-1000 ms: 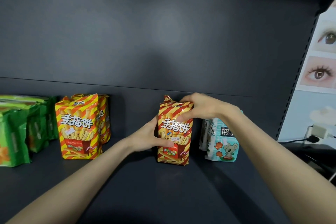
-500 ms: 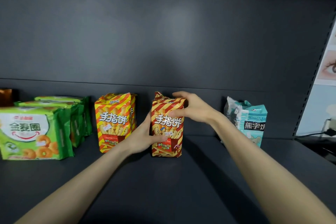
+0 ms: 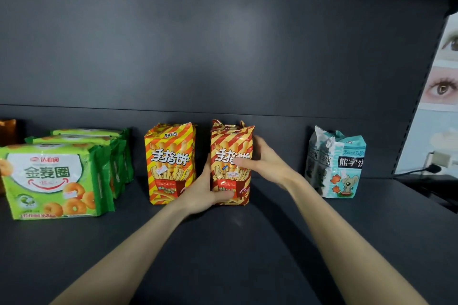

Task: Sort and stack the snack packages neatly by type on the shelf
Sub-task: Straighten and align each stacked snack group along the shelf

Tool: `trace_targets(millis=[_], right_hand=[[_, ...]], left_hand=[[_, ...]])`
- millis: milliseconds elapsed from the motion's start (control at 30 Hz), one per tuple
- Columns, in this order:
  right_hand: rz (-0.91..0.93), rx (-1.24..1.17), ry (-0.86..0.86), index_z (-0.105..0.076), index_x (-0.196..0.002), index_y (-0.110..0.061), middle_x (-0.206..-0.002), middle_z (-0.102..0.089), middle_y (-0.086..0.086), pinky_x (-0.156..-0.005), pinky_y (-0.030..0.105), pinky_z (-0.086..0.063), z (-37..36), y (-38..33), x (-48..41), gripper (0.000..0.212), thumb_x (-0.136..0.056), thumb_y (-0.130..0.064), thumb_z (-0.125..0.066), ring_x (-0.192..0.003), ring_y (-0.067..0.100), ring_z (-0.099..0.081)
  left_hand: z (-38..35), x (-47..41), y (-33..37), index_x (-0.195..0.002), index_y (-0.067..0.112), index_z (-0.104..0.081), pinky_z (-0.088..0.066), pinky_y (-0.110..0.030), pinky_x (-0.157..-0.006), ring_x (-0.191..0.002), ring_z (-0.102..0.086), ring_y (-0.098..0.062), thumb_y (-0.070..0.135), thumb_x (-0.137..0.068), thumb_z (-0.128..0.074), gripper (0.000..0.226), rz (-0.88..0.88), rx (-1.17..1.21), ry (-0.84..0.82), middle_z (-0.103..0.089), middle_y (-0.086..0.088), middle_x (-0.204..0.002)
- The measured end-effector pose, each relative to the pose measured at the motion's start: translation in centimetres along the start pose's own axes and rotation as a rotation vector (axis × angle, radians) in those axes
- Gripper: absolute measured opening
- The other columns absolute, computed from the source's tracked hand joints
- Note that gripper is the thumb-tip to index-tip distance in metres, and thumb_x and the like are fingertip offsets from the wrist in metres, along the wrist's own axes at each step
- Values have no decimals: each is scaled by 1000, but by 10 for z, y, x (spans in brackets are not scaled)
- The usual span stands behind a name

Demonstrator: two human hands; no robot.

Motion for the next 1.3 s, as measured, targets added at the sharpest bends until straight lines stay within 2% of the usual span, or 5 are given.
trace_targets(millis=[333, 567, 733, 1033, 1300], right_hand=[[-23, -61, -41, -35, -141, -19, -134, -53, 0, -97, 32, -48, -6, 20, 4, 60, -89, -26, -62, -114, 11, -55], [23, -25, 5, -35, -142, -19, -135, -52, -4, -90, 22, -46, -6, 23, 8, 57, -91, -29, -59, -117, 10, -53], [71, 20, 67, -26, -146, -24, -139, -48, -6, -102, 35, -45, -4, 23, 9, 69, -88, -31, -63, -124, 11, -49], [88, -8, 92, -29, -145, -24, -138, -48, -4, -95, 28, -45, -2, 20, 9, 62, -91, -32, -58, -120, 10, -49], [79, -5, 100, -30, -144, -22, -139, -48, -2, -102, 36, -44, -2, 22, 8, 61, -91, -34, -57, -126, 15, -48]], left_hand=[[-3, 0, -10, -150, 32, 4, -35, -44, -112, -131, -42, -14, 31, -80, -72, 103, 17, -8, -6, -40, 3, -144], [-4, 4, -10, -150, 30, 4, -35, -40, -112, -134, -40, -17, 26, -78, -74, 106, -3, -78, 15, -39, 2, -146], [-6, 4, -12, -149, 29, 9, -35, -39, -112, -134, -39, -19, 20, -82, -71, 104, 0, -148, 34, -38, -1, -147], [-5, 2, -15, -151, 28, 2, -37, -43, -111, -133, -41, -20, 20, -80, -73, 103, 9, -164, 80, -42, -3, -145], [-6, 4, -11, -150, 28, -1, -32, -33, -111, -137, -35, -17, 29, -84, -67, 94, 2, -69, 28, -35, 1, -149]])
Point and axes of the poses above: each hand's wrist, its own x-axis away from the middle knuckle, its own z-axis out of the back of the hand, y = z × x, the point moved 4 cm from there along -x, towards the middle knuckle
